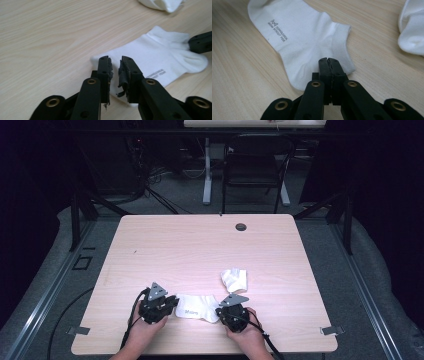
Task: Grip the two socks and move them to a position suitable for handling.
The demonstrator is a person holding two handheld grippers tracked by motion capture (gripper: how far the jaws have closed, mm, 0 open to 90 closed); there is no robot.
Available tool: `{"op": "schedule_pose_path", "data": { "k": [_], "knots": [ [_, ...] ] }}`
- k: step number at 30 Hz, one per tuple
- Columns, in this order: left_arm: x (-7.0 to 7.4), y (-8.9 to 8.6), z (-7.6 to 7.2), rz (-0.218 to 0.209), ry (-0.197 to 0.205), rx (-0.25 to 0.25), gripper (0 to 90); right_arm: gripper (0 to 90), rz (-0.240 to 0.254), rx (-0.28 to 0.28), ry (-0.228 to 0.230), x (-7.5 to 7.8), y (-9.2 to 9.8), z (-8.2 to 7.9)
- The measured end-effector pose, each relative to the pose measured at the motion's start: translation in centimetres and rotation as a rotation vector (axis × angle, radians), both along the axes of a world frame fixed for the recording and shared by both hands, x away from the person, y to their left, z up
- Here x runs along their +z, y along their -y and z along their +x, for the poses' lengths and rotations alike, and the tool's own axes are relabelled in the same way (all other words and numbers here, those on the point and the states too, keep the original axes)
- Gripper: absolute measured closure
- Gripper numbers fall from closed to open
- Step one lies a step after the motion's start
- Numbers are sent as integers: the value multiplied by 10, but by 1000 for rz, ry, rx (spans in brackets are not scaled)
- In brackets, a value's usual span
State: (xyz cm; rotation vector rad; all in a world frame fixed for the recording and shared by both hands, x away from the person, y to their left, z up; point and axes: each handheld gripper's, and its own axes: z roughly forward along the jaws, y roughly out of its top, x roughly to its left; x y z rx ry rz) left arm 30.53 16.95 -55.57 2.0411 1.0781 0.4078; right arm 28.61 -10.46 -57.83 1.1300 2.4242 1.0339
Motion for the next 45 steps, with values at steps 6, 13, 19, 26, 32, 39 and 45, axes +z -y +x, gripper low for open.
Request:
{"op": "schedule_pose_path", "data": {
  "k": [6, 13, 19, 26, 32, 39, 45],
  "knots": [
    [13, -11, 2, -82, 40, 30, 679, 900, -11, 6, -3, 1, 0, 0],
    [15, 2, -3, -62, 52, -50, 663, 900, -12, 8, 0, 1, 0, 0],
    [-7, 5, 3, 17, 5, -42, 647, 900, -11, 8, -1, 1, 1, 0],
    [-20, -2, 1, 57, -34, -49, 591, 900, -1, 7, -2, 0, 2, 0],
    [-25, 0, -1, 87, -4, -64, 671, 900, -1, 6, -8, 0, 3, 0],
    [-22, -1, -9, 78, -47, -67, 862, 900, 0, 10, -12, 0, 4, -3],
    [-21, -2, -21, 81, -69, -99, 865, 900, -10, 25, -32, 2, 6, -8]
  ]
}}
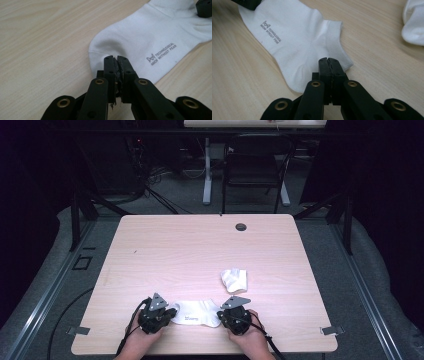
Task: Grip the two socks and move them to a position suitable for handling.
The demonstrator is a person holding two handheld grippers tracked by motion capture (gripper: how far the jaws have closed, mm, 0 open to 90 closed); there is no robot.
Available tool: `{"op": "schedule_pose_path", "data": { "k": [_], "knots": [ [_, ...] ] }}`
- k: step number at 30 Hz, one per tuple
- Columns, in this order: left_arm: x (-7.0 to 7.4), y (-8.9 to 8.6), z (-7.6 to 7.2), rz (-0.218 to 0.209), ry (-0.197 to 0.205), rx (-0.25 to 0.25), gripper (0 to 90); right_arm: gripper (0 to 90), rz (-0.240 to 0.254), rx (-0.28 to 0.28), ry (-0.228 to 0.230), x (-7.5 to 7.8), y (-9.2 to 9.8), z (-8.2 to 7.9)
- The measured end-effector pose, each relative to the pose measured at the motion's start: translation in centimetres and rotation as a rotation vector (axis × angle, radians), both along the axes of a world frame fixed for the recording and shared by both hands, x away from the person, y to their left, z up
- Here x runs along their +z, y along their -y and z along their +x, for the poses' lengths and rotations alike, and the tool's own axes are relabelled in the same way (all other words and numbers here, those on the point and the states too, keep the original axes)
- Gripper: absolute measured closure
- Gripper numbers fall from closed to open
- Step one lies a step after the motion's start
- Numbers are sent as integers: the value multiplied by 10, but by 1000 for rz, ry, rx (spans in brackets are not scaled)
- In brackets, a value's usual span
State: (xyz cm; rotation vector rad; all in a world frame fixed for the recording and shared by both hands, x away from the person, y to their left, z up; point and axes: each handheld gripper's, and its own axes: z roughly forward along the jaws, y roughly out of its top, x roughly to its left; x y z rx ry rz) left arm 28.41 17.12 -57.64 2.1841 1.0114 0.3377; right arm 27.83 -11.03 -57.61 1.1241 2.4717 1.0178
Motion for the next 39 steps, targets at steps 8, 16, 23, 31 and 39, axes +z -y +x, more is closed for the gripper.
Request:
{"op": "schedule_pose_path", "data": {
  "k": [8, 16, 23, 31, 39],
  "knots": [
    [0, 0, -16, -16, -12, -8, 847, 900, -26, 9, -27, 4, 4, -9],
    [3, -2, -18, -35, -7, 0, 748, 895, -12, -2, -22, 8, 9, -8],
    [10, -8, -12, -74, 34, 25, 644, 806, 50, -67, 23, 15, 22, -3],
    [10, -14, -3, -81, 55, 53, 602, 750, 42, -98, 54, 17, 28, 3],
    [12, -26, 8, -108, 47, 81, 608, 698, 62, -154, 80, 23, 33, 20]
  ]
}}
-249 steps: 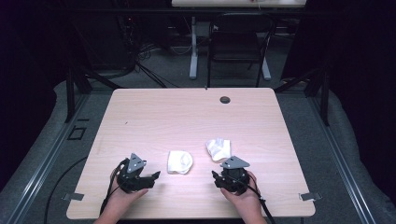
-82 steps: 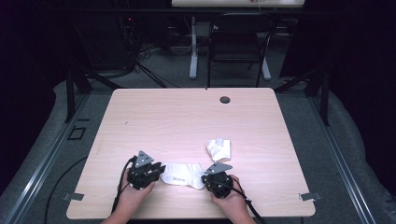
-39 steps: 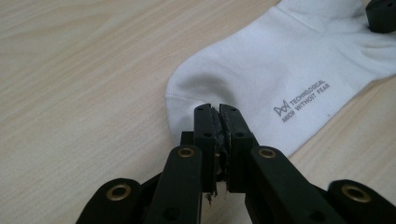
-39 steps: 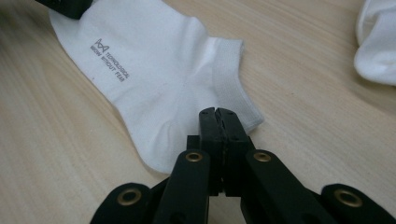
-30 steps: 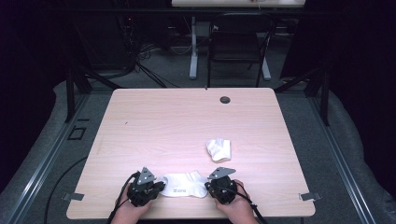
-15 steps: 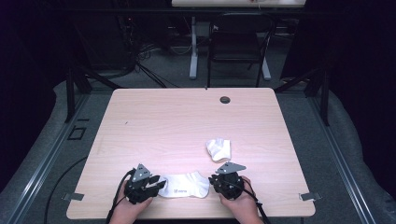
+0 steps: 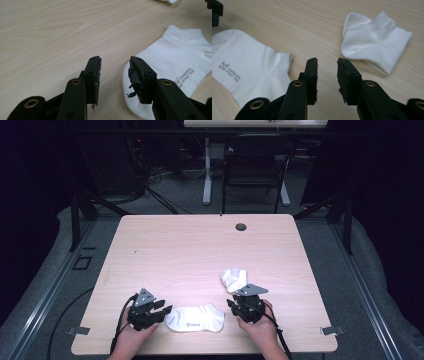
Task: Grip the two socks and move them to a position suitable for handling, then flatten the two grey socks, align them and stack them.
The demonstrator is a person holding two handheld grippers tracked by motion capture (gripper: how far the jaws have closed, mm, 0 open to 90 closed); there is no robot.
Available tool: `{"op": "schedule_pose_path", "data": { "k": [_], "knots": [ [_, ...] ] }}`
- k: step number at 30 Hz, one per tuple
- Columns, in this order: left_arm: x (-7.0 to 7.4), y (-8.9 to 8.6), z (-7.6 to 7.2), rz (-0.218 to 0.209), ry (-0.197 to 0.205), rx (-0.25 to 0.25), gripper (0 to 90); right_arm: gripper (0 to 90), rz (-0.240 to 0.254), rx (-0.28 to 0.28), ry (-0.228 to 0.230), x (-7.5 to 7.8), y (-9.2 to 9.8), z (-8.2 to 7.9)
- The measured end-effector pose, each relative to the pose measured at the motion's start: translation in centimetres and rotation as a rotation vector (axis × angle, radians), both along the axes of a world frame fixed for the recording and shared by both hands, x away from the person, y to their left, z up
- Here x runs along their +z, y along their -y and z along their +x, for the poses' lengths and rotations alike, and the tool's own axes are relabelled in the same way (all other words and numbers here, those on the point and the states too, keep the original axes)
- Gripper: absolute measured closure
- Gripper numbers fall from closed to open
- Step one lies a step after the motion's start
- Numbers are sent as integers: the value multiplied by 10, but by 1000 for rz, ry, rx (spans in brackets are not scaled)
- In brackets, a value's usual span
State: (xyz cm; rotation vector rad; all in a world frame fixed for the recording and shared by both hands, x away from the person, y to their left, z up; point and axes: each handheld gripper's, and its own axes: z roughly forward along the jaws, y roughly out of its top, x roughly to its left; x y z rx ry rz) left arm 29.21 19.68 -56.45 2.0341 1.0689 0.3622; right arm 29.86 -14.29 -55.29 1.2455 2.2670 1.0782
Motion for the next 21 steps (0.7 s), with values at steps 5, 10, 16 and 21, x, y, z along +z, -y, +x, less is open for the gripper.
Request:
{"op": "schedule_pose_path", "data": {
  "k": [5, 10, 16, 21],
  "knots": [
    [0, -2, 2, 5, 4, 8, 606, 706, -45, -42, 24, 6, 5, 21],
    [-1, -1, 3, 10, 0, 7, 605, 721, -24, -117, 16, 10, 12, 49],
    [-1, 0, 3, 7, 1, -3, 600, 721, -17, -183, 4, 7, 13, 74],
    [-1, -1, 4, 1, 4, 2, 599, 697, -43, -212, -18, -1, 5, 92]
  ]
}}
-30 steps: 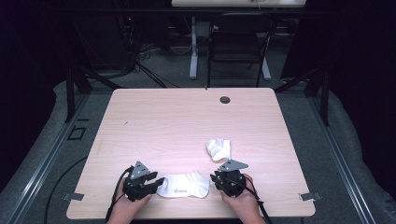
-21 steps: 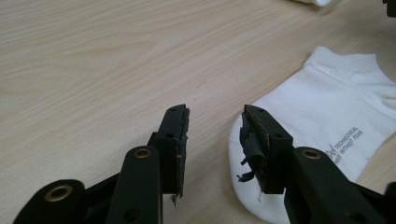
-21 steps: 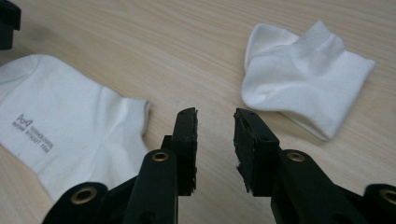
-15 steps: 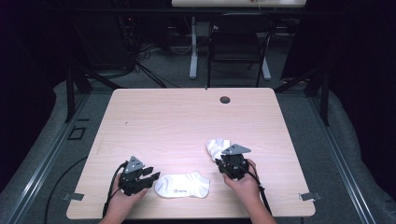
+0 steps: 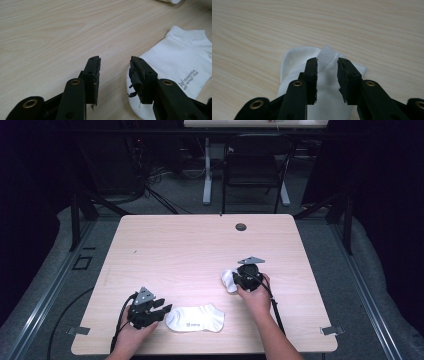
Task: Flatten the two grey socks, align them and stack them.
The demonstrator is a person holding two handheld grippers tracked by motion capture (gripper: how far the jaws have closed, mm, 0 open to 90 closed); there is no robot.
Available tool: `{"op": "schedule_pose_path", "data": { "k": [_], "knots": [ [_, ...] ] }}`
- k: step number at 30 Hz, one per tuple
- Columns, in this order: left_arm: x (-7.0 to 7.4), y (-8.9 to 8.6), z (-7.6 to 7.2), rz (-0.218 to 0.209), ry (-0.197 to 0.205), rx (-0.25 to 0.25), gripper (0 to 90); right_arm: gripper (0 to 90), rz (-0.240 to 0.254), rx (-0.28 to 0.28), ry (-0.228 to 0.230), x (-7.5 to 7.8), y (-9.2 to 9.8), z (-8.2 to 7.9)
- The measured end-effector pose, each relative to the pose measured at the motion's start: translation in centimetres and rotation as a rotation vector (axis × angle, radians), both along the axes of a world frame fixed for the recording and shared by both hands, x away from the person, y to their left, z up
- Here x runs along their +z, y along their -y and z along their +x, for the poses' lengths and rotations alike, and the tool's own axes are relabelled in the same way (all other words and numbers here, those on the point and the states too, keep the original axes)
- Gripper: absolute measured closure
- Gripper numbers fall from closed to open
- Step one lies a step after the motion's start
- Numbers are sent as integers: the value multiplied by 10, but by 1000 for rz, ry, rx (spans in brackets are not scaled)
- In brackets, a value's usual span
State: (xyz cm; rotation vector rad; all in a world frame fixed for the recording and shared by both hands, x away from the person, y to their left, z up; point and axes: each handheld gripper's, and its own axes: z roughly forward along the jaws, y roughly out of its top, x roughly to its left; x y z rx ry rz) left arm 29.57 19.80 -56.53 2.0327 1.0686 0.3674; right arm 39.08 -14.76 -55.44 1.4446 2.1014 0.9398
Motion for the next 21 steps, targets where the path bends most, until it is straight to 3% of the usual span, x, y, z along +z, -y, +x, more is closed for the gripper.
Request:
{"op": "schedule_pose_path", "data": {
  "k": [8, 14, 19, 21],
  "knots": [
    [1, -1, 2, -9, 4, 3, 598, 731, -3, 43, -55, -16, -14, 7],
    [0, 0, 2, -4, 5, -2, 597, 743, 12, 76, -52, -20, -28, 3],
    [0, 1, 2, 5, 9, -8, 596, 744, 12, 120, -51, -21, -46, -2],
    [0, 3, 2, 9, 12, -3, 595, 743, 4, 150, -46, -21, -63, -7]
  ]
}}
